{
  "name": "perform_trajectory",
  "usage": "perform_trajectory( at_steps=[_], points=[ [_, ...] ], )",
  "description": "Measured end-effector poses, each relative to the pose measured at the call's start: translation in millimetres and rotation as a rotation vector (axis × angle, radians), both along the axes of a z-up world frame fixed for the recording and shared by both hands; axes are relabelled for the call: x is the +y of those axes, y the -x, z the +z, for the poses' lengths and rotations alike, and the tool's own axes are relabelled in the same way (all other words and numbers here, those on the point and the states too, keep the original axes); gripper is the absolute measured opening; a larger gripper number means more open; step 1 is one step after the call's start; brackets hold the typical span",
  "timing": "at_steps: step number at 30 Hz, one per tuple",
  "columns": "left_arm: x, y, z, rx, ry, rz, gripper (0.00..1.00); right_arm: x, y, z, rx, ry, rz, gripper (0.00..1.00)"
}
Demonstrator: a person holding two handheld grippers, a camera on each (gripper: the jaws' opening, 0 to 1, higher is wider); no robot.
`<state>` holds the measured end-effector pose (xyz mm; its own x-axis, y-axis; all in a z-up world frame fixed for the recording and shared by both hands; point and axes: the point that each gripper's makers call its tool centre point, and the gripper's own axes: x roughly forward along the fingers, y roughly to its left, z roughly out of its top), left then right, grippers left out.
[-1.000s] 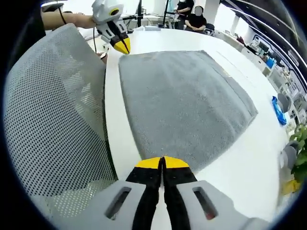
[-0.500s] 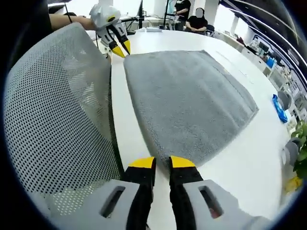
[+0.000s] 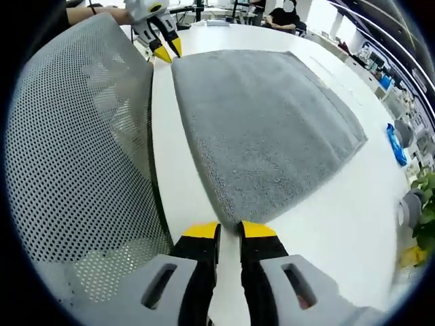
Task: Fold the towel on the table until its edges align and the towel forms a compact rectangular stack.
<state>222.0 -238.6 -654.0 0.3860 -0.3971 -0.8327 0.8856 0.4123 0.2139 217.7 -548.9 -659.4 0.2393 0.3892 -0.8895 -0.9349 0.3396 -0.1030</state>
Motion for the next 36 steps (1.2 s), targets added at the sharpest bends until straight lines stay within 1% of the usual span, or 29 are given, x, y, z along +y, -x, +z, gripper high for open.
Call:
perform_trajectory(
  at_steps=[7, 10, 12, 14, 15, 16, 19, 21, 23, 26, 28, 29, 32, 34, 36],
  points=[
    [-2.3, -1.5, -3.4, 0.004, -0.010, -0.011, 0.13, -1.4, -3.1, -1.4, 0.006, -0.015, -0.034, 0.04],
    [-3.5, -1.4, -3.1, 0.003, -0.016, -0.026, 0.11, -1.8, -4.1, -1.7, 0.002, -0.022, -0.042, 0.03],
    [-5.9, -0.9, -4.0, 0.000, -0.018, -0.041, 0.09, -2.2, -5.2, -1.3, 0.011, -0.040, -0.066, 0.02],
    [-9.7, 0.3, -4.0, -0.010, -0.031, -0.077, 0.05, -2.5, -6.1, -1.0, 0.023, -0.068, -0.099, 0.02],
    [-9.3, -0.6, -4.3, -0.017, -0.053, -0.092, 0.04, -2.3, -6.0, -0.8, 0.031, -0.082, -0.117, 0.02],
    [-9.4, -0.5, -5.1, -0.010, -0.068, -0.095, 0.04, -2.4, -6.1, -0.7, 0.041, -0.100, -0.145, 0.02],
    [-10.9, -3.5, -4.8, 0.010, -0.093, -0.087, 0.03, -1.9, -6.6, -0.9, 0.045, -0.093, -0.153, 0.02],
    [-11.1, -3.1, -5.6, 0.009, -0.105, -0.085, 0.03, -1.1, -6.6, -1.4, 0.047, -0.081, -0.152, 0.01],
    [-10.3, -2.9, -5.9, 0.001, -0.109, -0.083, 0.02, -1.6, -6.4, -1.5, 0.049, -0.082, -0.169, 0.01],
    [-10.0, -2.4, -4.7, -0.018, -0.088, -0.057, 0.02, -3.2, -7.0, -1.0, 0.057, -0.108, -0.186, 0.01],
    [-9.9, -2.4, -4.4, -0.029, -0.079, -0.041, 0.02, -3.6, -8.1, -0.9, 0.071, -0.125, -0.204, 0.00],
    [-9.7, -2.8, -4.2, -0.030, -0.072, -0.036, 0.02, -3.2, -8.2, -0.4, 0.091, -0.140, -0.224, 0.00],
    [-9.5, -4.3, -3.6, 0.012, -0.012, 0.053, 0.02, -3.1, -7.9, 0.3, 0.104, -0.148, -0.240, 0.00],
    [-10.3, -5.8, -1.4, 0.030, 0.031, 0.093, 0.02, -2.4, -6.8, 1.2, 0.109, -0.149, -0.241, 0.00],
    [-10.8, -7.1, 1.5, 0.034, 0.059, 0.112, 0.01, -2.0, -7.2, 3.5, 0.118, -0.163, -0.257, 0.00]
  ],
)
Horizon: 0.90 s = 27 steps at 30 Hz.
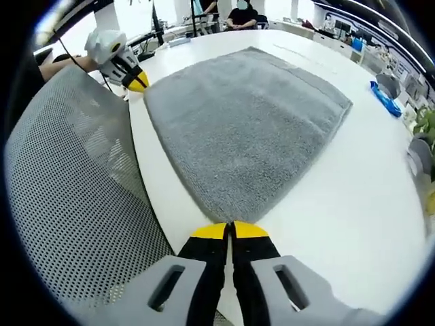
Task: Fold the towel on the table until its edges align and the towel forms a compact rectangular stack.
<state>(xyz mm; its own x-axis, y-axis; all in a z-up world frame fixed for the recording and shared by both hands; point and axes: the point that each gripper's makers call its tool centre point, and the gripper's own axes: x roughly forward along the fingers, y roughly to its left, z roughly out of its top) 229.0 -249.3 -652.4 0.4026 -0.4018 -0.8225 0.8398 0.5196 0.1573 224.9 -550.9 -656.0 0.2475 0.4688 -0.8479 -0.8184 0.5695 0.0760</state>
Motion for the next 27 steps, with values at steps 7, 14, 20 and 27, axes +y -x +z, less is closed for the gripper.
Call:
perform_trajectory(
  at_steps=[7, 14, 20, 27],
  points=[
    [-14.2, -11.6, 38.9, -0.012, 0.251, 0.125, 0.01, 4.1, -7.3, 24.5, -0.029, -0.139, -0.088, 0.00],
    [-23.3, -19.8, 64.3, -0.036, 0.359, 0.170, 0.01, 8.8, -14.4, 53.5, -0.023, -0.320, -0.207, 0.00],
    [-26.8, -23.2, 85.5, -0.063, 0.398, 0.174, 0.01, 0.8, -16.0, 66.1, -0.015, -0.368, -0.288, 0.00],
    [-24.4, -22.3, 100.3, -0.080, 0.434, 0.199, 0.01, -4.1, -13.3, 83.5, -0.054, -0.392, -0.324, 0.00]
  ],
)
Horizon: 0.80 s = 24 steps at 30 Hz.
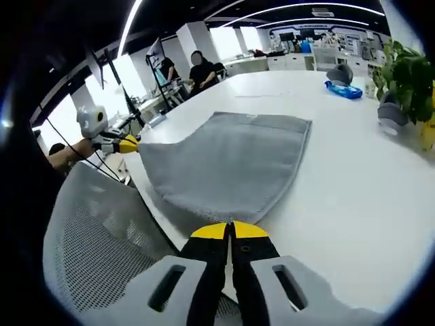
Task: Fold the towel on the table until its edges align and the towel forms a compact rectangular stack.
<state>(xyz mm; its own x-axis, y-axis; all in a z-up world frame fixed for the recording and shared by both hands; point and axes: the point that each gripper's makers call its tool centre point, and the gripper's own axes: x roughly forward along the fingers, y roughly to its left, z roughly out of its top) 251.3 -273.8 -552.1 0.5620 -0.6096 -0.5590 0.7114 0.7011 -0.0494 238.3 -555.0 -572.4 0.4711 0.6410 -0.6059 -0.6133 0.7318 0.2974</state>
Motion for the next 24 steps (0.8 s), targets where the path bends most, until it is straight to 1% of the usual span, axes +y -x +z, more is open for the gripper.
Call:
perform_trajectory(
  at_steps=[1, 6, 12, 14, 15, 21, 24],
  points=[
    [-0.6, 0.6, 2.9, 0.002, 0.018, 0.004, 0.01, -0.5, 0.0, 2.7, -0.004, -0.005, -0.007, 0.00],
    [0.5, -1.7, 15.8, -0.012, 0.056, 0.016, 0.01, -1.4, -0.2, 11.8, -0.021, -0.021, -0.036, 0.00],
    [1.8, -4.5, 30.0, -0.042, 0.066, 0.028, 0.01, -0.9, -0.6, 27.3, -0.055, -0.047, -0.082, 0.00],
    [-1.4, -5.4, 40.0, -0.061, 0.110, 0.028, 0.01, -0.1, 0.1, 32.8, -0.065, -0.054, -0.089, 0.00],
    [-1.6, -5.4, 43.1, -0.065, 0.117, 0.027, 0.01, -0.1, -0.4, 34.9, -0.071, -0.055, -0.093, 0.00],
    [-1.3, -9.3, 58.2, -0.095, 0.139, 0.040, 0.01, -0.1, -5.8, 56.5, -0.115, -0.090, -0.126, 0.00],
    [-0.4, -9.6, 62.7, -0.107, 0.147, 0.044, 0.01, -0.3, -7.2, 61.0, -0.119, -0.090, -0.117, 0.00]
  ],
)
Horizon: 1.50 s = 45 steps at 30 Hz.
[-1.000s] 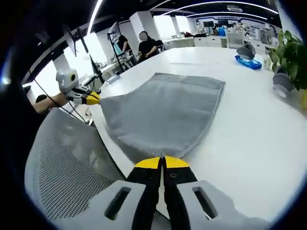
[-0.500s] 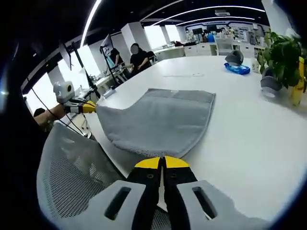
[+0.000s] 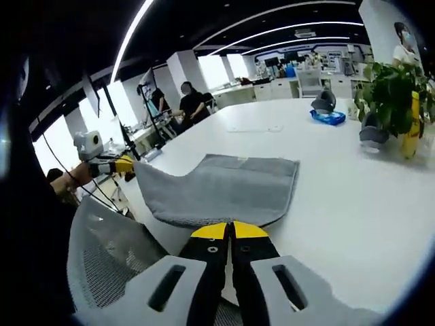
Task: Fold the towel on the table until its edges align and the towel forms a compact rectangular stack.
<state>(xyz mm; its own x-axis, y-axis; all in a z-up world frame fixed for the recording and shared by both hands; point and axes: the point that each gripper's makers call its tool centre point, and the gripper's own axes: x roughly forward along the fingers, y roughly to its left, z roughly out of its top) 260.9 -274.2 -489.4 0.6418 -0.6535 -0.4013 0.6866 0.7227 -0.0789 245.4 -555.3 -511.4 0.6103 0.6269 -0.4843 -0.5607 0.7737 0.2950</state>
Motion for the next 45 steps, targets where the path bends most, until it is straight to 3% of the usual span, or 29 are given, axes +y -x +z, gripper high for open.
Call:
perform_trajectory(
  at_steps=[8, 11, 18, 28, 37, 45],
  points=[
    [0.7, 2.1, 18.3, -0.031, 0.043, 0.007, 0.01, -1.7, -2.9, 18.8, -0.033, -0.020, -0.015, 0.00],
    [1.3, 3.8, 20.3, -0.053, 0.035, 0.001, 0.01, -0.5, -1.8, 22.2, -0.038, -0.028, -0.019, 0.00],
    [3.5, 7.7, 23.7, -0.046, 0.048, 0.009, 0.01, -1.7, 2.6, 24.8, -0.038, -0.058, -0.039, 0.00],
    [-0.2, 7.3, 44.5, -0.074, 0.127, 0.013, 0.01, -1.8, -0.7, 45.0, -0.080, -0.123, -0.083, 0.00],
    [1.6, 8.8, 57.6, -0.097, 0.159, 0.015, 0.01, -4.1, 0.6, 58.4, -0.099, -0.157, -0.096, 0.00],
    [3.4, 10.9, 62.2, -0.104, 0.186, 0.023, 0.01, -6.3, 8.3, 60.0, -0.096, -0.155, -0.090, 0.00]
  ],
)
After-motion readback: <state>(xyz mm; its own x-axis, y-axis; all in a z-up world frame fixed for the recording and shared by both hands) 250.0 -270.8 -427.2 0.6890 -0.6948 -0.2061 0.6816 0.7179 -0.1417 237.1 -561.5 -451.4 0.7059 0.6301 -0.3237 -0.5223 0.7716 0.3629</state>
